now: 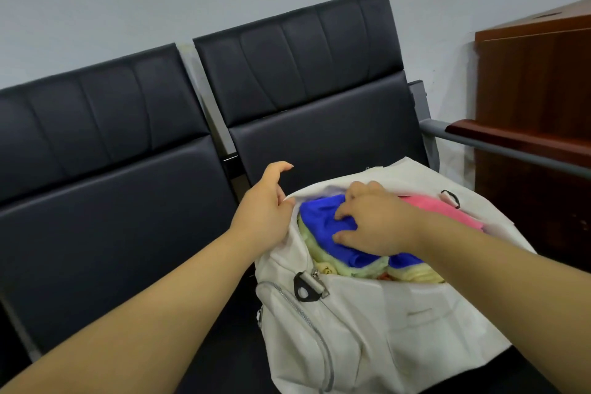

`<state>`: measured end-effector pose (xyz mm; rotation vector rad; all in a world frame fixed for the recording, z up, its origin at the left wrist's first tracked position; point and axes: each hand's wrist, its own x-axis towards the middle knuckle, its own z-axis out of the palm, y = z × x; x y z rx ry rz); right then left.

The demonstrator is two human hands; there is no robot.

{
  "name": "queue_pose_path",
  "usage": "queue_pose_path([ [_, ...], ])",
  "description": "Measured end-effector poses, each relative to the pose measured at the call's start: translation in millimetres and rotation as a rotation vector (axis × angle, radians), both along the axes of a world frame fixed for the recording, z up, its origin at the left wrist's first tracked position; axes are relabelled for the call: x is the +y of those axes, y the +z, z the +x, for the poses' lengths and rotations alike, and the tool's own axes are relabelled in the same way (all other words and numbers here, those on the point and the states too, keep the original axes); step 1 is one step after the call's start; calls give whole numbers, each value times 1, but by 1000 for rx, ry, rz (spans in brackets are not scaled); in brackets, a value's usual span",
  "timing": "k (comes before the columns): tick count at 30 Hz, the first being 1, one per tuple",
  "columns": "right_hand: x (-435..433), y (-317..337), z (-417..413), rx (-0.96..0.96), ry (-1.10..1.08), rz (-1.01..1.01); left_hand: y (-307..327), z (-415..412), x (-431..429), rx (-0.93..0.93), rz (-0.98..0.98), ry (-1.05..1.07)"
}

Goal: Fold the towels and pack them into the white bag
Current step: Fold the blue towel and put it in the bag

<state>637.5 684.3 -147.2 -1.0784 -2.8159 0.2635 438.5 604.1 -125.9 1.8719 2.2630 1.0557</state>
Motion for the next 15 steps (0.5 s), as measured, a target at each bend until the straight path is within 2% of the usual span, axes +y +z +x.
queue_pose_path([
  [2, -2, -6, -5, 109, 30, 50, 0, -1, 1, -5, 1, 1],
  [4, -2, -14, -8, 55, 72, 7, 0, 0, 2, -7, -1, 2],
  [8, -1, -13, -12, -66, 51, -235, 1, 1, 3, 18, -1, 6],
  [11, -3, -9, -22, -187, 82, -250, 4, -2, 5, 51, 2, -1],
  [15, 1, -7, -33, -208, 95, -296, 5, -3, 6, 73, 13, 20],
])
